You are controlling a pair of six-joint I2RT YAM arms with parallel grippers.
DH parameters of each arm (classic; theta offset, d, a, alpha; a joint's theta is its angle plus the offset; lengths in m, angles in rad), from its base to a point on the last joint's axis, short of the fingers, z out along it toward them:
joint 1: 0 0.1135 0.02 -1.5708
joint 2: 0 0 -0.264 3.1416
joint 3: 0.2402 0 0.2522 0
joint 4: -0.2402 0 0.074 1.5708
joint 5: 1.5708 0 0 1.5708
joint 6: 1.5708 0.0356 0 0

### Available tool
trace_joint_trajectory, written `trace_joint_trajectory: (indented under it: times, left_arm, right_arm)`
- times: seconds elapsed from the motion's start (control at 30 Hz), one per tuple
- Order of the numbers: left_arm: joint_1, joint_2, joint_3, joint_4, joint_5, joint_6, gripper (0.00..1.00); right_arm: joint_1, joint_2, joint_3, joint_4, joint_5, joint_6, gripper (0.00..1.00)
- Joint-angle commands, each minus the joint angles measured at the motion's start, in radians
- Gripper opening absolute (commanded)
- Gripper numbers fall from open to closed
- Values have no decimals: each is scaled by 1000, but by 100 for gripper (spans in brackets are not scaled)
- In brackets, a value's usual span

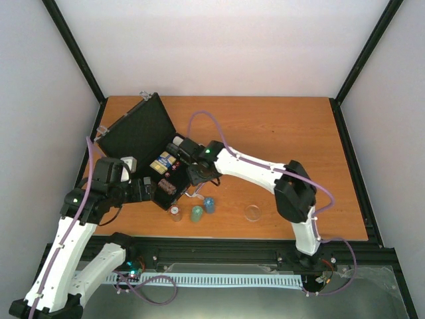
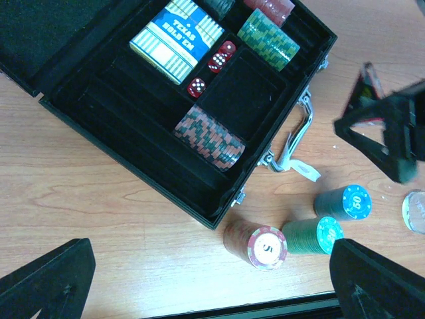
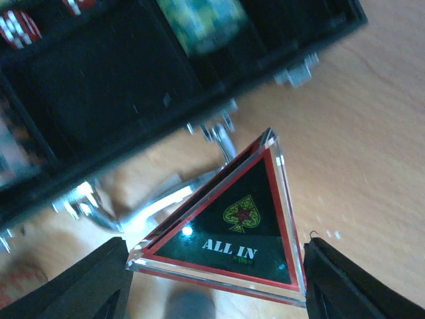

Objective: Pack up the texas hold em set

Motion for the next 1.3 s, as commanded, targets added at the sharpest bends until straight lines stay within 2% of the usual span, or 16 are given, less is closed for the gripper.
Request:
trace_joint_trajectory:
  times: [0.0, 0.2, 0.3, 0.6, 1.27]
  left_arm:
    - [-5, -26, 29, -22, -14, 5, 100]
    - [-5, -49, 34, -46, -25, -4, 100]
    - [-5, -56, 33, -54, -25, -7, 100]
    - [-5, -70, 33, -64, -15, -13, 100]
    - [-5, -44, 30, -49, 5, 8, 100]
  right_arm:
    - [-10, 108, 161, 2, 2, -22, 62]
    - [-11, 243, 351, 6, -54, 0, 61]
    - [-11, 286, 396, 10, -84, 29, 61]
    - [-11, 362, 428, 68, -151, 125, 60]
    - [-8, 453, 465, 86, -178, 265, 62]
